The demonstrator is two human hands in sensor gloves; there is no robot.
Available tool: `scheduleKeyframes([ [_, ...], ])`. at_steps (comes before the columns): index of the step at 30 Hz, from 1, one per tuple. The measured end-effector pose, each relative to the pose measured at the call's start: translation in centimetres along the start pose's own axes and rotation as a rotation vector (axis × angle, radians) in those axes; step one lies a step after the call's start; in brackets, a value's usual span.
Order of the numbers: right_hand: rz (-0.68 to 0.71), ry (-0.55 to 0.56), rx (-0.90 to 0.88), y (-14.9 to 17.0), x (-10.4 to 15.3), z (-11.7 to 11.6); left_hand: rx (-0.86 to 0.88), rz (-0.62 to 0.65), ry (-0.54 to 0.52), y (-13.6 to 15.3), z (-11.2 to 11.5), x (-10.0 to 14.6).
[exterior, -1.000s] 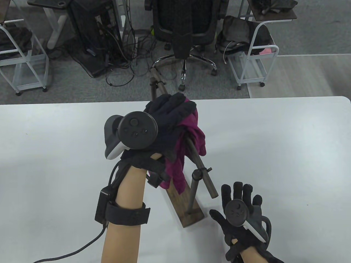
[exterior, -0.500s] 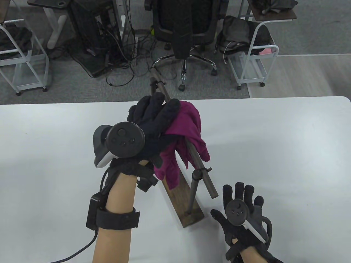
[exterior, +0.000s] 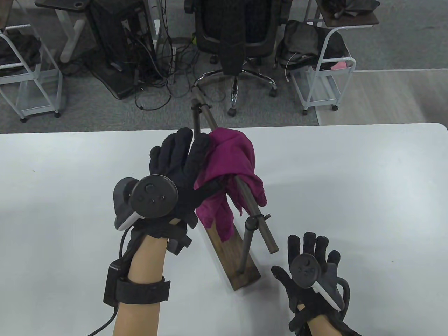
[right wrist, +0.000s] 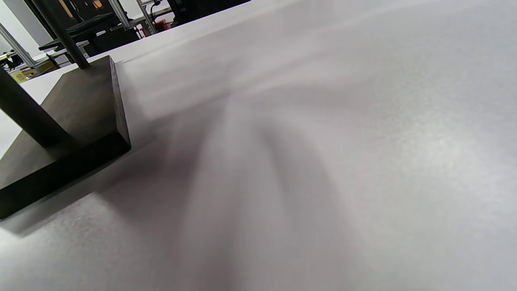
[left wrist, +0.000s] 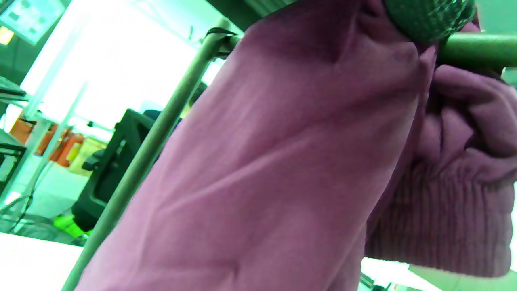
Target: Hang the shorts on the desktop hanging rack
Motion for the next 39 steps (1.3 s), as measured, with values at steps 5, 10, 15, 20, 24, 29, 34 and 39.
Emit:
scheduleKeyframes([
  [5,-0.008,-0.002,0.002,0.1,0.0,0.0,-0.029,-0.032,0.015,1.7,1.1,1.8],
  [10,-0.011,-0.010,0.012,-0.1,0.0,-0.1,-0.044,-0.086,0.058,2.7,2.1,3.3],
  [15,-0.012,-0.001,0.012,-0.1,0.1,0.0,-0.079,-0.129,0.061,3.8,2.9,5.1],
  [20,-0.004,0.003,0.017,-0.2,0.1,-0.1,-0.083,-0.193,0.072,5.3,3.3,7.3],
  [24,0.000,0.000,0.017,-0.2,0.0,-0.2,-0.091,-0.240,0.062,6.8,3.3,9.5],
  [29,-0.004,-0.007,0.016,-0.3,0.0,-0.2,-0.076,-0.303,0.055,8.6,3.0,12.2],
  [34,-0.002,-0.008,0.025,-0.4,0.0,-0.2,-0.059,-0.354,0.060,10.1,3.2,14.5],
  [39,-0.007,-0.006,0.033,-0.4,0.0,-0.3,-0.062,-0.398,0.078,11.5,3.9,16.8],
])
Point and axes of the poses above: the tracker on the back of each hand, its own y axis roughly to the little-finger side, its own x axis roughly from the fingertips to the wrist, z = x × y, the point moved 1 cm from there along -x, roughly from the wrist to the fingertips, and after that the axes turned 15 degrees about x, right-handed, at the moved point
